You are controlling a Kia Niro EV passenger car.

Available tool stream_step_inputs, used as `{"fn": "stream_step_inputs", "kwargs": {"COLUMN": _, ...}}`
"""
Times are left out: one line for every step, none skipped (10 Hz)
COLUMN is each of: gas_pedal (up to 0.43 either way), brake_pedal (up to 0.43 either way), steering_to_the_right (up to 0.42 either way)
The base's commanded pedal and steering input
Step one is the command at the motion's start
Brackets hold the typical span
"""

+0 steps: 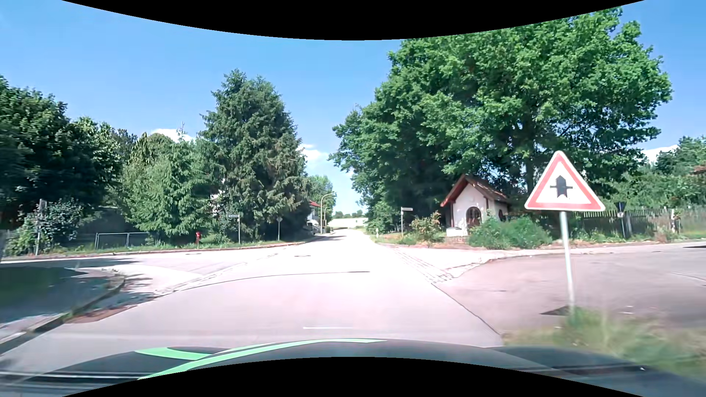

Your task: Follow the waypoints while adhering to traffic rules and regulations

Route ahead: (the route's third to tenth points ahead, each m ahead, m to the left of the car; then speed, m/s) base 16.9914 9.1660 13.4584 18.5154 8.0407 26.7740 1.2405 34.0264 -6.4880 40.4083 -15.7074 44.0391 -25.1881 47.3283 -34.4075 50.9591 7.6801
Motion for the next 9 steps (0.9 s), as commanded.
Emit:
{"fn": "stream_step_inputs", "kwargs": {"gas_pedal": 0.000, "brake_pedal": 0.091, "steering_to_the_right": -0.003}}
{"fn": "stream_step_inputs", "kwargs": {"gas_pedal": 0.000, "brake_pedal": 0.091, "steering_to_the_right": -0.007}}
{"fn": "stream_step_inputs", "kwargs": {"gas_pedal": 0.000, "brake_pedal": 0.091, "steering_to_the_right": -0.013}}
{"fn": "stream_step_inputs", "kwargs": {"gas_pedal": 0.000, "brake_pedal": 0.091, "steering_to_the_right": -0.033}}
{"fn": "stream_step_inputs", "kwargs": {"gas_pedal": 0.000, "brake_pedal": 0.091, "steering_to_the_right": -0.065}}
{"fn": "stream_step_inputs", "kwargs": {"gas_pedal": 0.000, "brake_pedal": 0.091, "steering_to_the_right": -0.094}}
{"fn": "stream_step_inputs", "kwargs": {"gas_pedal": 0.000, "brake_pedal": 0.085, "steering_to_the_right": -0.124}}
{"fn": "stream_step_inputs", "kwargs": {"gas_pedal": 0.000, "brake_pedal": 0.061, "steering_to_the_right": -0.152}}
{"fn": "stream_step_inputs", "kwargs": {"gas_pedal": 0.000, "brake_pedal": 0.030, "steering_to_the_right": -0.171}}
